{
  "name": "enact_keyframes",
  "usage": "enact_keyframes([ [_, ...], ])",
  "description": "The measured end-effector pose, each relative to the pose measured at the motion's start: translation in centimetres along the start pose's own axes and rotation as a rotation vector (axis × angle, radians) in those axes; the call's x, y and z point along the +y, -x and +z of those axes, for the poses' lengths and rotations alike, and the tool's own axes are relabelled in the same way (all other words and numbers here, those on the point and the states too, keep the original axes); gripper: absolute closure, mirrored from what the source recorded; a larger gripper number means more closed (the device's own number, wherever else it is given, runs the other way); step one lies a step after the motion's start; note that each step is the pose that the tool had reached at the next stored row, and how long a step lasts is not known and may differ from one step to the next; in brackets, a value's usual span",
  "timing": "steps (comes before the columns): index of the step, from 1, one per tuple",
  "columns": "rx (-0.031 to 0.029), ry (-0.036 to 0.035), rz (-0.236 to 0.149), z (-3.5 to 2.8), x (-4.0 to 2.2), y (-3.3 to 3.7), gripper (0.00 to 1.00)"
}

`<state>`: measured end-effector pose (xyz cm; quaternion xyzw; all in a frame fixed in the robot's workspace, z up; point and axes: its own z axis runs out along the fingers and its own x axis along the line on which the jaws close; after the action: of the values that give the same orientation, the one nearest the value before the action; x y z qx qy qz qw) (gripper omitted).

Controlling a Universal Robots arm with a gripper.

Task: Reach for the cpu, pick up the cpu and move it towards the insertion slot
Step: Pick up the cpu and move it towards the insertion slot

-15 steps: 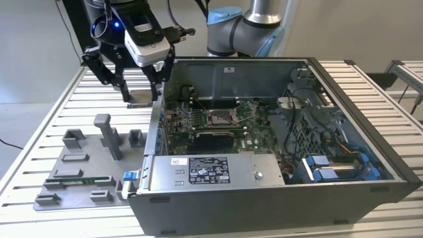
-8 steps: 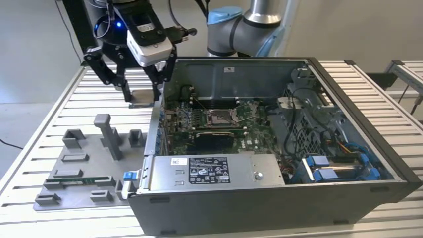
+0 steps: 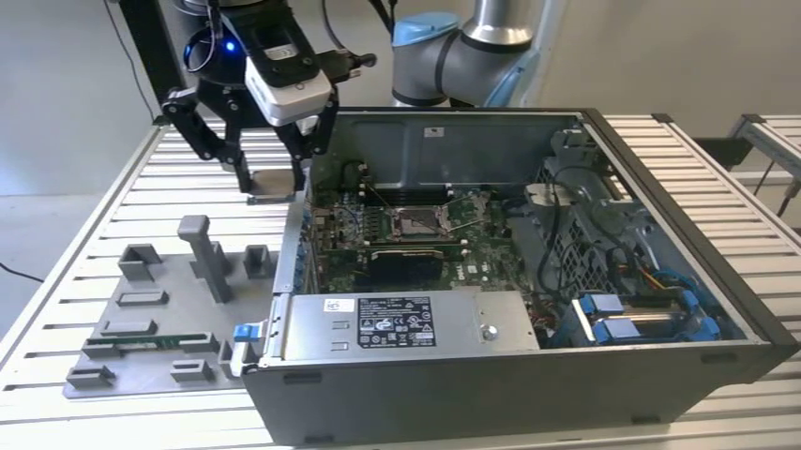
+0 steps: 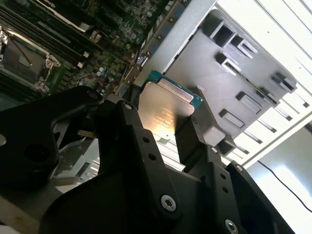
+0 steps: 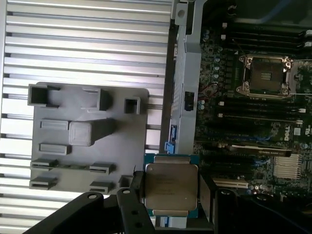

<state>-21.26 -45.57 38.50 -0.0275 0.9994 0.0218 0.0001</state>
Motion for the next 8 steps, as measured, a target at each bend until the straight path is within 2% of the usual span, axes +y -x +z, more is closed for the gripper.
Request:
enact_keyframes([
  [8, 0.0000, 0.0000, 0.000, 0.00, -0.01, 0.31, 1.00],
])
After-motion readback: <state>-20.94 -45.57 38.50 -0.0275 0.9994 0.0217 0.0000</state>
